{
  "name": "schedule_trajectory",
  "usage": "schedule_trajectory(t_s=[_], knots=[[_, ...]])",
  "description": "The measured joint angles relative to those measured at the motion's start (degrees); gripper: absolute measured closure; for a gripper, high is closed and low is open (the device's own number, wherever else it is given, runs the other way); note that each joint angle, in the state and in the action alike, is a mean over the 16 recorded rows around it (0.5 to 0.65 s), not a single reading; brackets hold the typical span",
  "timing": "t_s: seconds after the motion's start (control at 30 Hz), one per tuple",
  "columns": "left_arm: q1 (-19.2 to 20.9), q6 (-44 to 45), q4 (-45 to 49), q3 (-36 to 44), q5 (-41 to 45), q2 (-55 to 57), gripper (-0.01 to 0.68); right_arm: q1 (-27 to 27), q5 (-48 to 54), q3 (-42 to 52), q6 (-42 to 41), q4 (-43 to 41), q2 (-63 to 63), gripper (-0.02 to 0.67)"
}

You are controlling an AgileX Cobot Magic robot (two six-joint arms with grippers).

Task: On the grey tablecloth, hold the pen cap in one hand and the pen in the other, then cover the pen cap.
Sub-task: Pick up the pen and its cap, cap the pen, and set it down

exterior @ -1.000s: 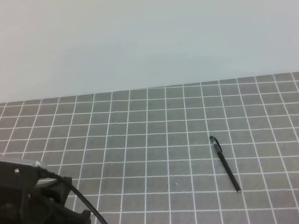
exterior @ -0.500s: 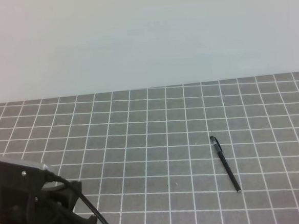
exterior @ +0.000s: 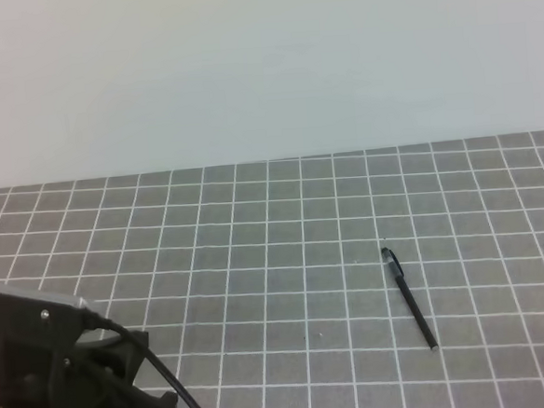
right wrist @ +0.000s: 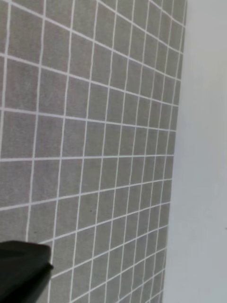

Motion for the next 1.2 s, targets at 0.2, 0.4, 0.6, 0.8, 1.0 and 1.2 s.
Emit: schedule_trajectory(t_s=[0.2,0.4,0.6,0.8,1.0,1.2], knots=[[2.4,1.4,-0.6,0.0,-2.7,-4.2,0.672,0.0,0.2,0.0,0.0,0.0,0.0,0.652],[8.5,2.8,-1.1,0.1,-5.3,-11.3,0.672,0.0,0.3,0.0,0.0,0.0,0.0,0.652],[17.8,4.6,-1.2,1.2,-4.7,-20.6,0.672,0.0,0.3,0.0,0.1,0.0,0.0,0.652],[28.7,7.1,-1.3,3.7,-0.8,-31.9,0.672,0.0,0.3,0.0,0.2,0.0,0.0,0.652],[37.9,8.4,-2.6,6.1,4.4,-42.5,0.672,0.0,0.4,0.0,0.2,0.0,0.0,0.652],[43.3,7.3,-2.6,7.3,11.9,-48.9,0.672,0.0,0.4,0.0,0.2,0.0,0.0,0.652]])
